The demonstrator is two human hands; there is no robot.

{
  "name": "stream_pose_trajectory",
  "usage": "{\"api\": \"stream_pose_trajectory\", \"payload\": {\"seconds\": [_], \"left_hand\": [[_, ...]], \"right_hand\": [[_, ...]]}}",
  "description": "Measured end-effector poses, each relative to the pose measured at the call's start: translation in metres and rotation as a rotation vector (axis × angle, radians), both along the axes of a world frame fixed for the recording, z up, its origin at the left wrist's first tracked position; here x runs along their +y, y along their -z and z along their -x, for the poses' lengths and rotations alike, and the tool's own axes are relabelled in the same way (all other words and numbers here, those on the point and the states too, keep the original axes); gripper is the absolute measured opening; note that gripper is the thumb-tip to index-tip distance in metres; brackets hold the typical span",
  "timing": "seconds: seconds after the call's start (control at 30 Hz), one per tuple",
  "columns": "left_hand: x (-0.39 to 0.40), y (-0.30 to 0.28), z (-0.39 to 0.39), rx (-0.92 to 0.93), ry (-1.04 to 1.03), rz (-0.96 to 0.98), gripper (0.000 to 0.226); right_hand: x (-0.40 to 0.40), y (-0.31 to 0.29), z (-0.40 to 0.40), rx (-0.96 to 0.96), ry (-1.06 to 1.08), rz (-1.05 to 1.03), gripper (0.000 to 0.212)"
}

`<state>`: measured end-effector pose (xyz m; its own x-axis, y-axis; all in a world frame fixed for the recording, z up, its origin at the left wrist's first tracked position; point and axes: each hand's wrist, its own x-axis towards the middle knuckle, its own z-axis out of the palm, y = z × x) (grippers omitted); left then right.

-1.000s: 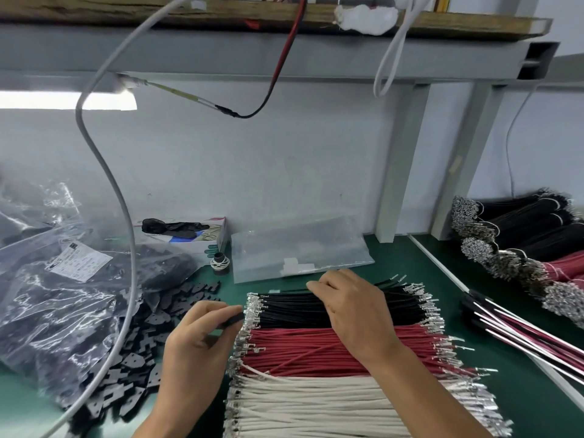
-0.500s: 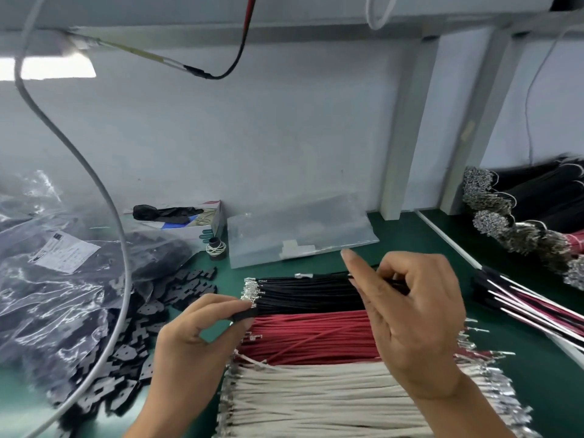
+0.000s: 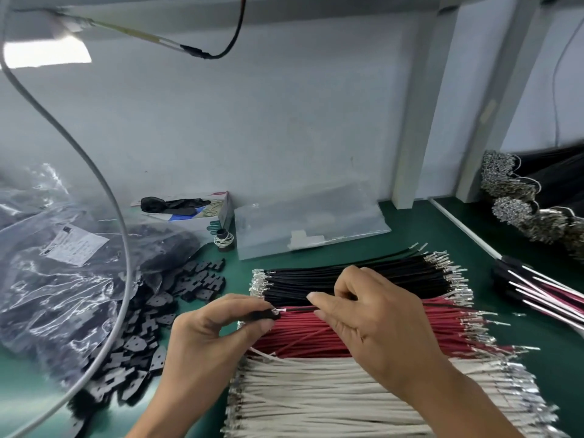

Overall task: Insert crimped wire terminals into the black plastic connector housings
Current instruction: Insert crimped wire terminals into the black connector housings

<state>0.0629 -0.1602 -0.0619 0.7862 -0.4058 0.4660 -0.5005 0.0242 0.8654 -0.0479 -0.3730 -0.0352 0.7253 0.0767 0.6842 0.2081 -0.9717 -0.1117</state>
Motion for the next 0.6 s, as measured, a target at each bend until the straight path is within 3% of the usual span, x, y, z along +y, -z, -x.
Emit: {"api": "stream_pose_trajectory", "payload": {"seconds": [0.1, 0.27, 0.4, 0.6], "left_hand": [[0.0015, -0.0029, 0.0012, 0.015, 0.019, -0.020, 0.024], [0.0021, -0.0026, 0.0011, 0.042, 0.082, -0.045, 0.024], [0.0009, -0.0030, 0.0020, 0.074, 0.087, -0.015, 0.023], [0.0009, -0.0041, 0.0049, 0.130, 0.111, -0.013, 0.022]], "right_hand": [[-0.0011, 0.0007, -0.0002, 0.045, -0.022, 0.012, 0.013], [-0.0003, 0.0037, -0.0006, 0.048, -0.058, -0.068, 0.035], [0.0007, 0.0040, -0.0003, 0.025, -0.095, -0.147, 0.016], [0.0048, 0.0050, -0.0014, 0.071, -0.102, -0.253, 0.015]]}}
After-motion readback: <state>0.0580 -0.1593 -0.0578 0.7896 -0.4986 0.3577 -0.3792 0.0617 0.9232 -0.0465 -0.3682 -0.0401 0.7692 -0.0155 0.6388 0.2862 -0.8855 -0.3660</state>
